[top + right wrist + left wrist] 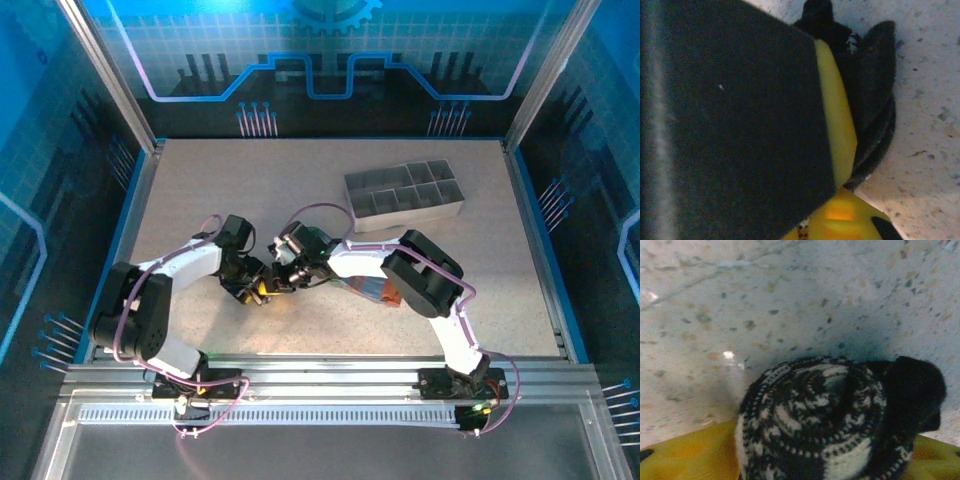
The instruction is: Roll the socks
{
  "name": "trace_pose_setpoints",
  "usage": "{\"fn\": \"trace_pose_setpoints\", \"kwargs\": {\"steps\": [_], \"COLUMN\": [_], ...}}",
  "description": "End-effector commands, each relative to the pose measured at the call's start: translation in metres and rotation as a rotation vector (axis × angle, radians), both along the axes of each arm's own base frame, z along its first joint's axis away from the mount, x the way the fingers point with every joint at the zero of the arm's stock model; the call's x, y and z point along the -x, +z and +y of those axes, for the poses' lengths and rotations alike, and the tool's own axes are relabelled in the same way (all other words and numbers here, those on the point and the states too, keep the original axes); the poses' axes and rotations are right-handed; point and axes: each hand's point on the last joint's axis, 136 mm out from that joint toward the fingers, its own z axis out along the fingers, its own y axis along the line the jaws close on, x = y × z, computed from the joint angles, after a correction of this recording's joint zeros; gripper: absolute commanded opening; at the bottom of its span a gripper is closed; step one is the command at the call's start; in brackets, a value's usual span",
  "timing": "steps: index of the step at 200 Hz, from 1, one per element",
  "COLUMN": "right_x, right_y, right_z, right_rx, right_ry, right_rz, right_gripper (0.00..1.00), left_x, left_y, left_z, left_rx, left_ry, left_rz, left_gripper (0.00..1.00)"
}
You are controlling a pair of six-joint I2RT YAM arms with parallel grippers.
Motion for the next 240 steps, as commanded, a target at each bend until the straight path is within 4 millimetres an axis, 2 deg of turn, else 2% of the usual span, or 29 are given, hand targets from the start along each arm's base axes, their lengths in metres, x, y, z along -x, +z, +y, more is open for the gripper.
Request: {"fn": "trace_pose_setpoints", "kwargs": {"steps": [1, 20, 60, 92, 111, 157, 191, 217, 240], "right_x": [0.012, 0.010, 0.003, -0.010, -0.021, -0.055, -0.086, -0.103, -0.115], "right_y": [-0.018, -0.008, 0.015, 0.041, 0.065, 0.132, 0.172, 0.178, 0.179], "right_z": [-0.007, -0.010, -0.016, -0.034, -0.047, -0.098, -0.131, -0.177, -0.230], "right_rx": [0.126, 0.128, 0.110, 0.111, 0.093, 0.120, 0.082, 0.153, 0.234], "right_ry": [-0.067, -0.108, -0.178, -0.260, -0.329, -0.560, -0.675, -0.773, -0.885], "right_rz": [0.037, 0.041, 0.043, 0.015, 0.005, -0.049, -0.087, -0.076, -0.071], "right_gripper": [0.00, 0.00, 0.00, 0.00, 0.00, 0.00, 0.00, 0.00, 0.00], "left_x": [0.018, 0.005, -0.008, -0.005, -0.001, 0.005, -0.008, -0.032, -0.049], "left_y": [0.020, 0.052, 0.094, 0.110, 0.116, 0.133, 0.153, 0.182, 0.199], "left_z": [0.004, 0.012, 0.033, 0.040, 0.040, 0.034, 0.022, 0.004, -0.021], "left_rx": [-0.010, -0.019, -0.021, -0.004, 0.007, 0.052, 0.119, 0.198, 0.270], "left_ry": [0.021, 0.061, 0.137, 0.174, 0.173, 0.139, 0.116, 0.084, 0.027], "left_rz": [0.036, -0.039, -0.142, -0.178, -0.185, -0.247, -0.354, -0.490, -0.546], "left_gripper": [0.81, 0.99, 0.99, 0.99, 0.99, 0.99, 0.91, 0.81, 0.75]}}
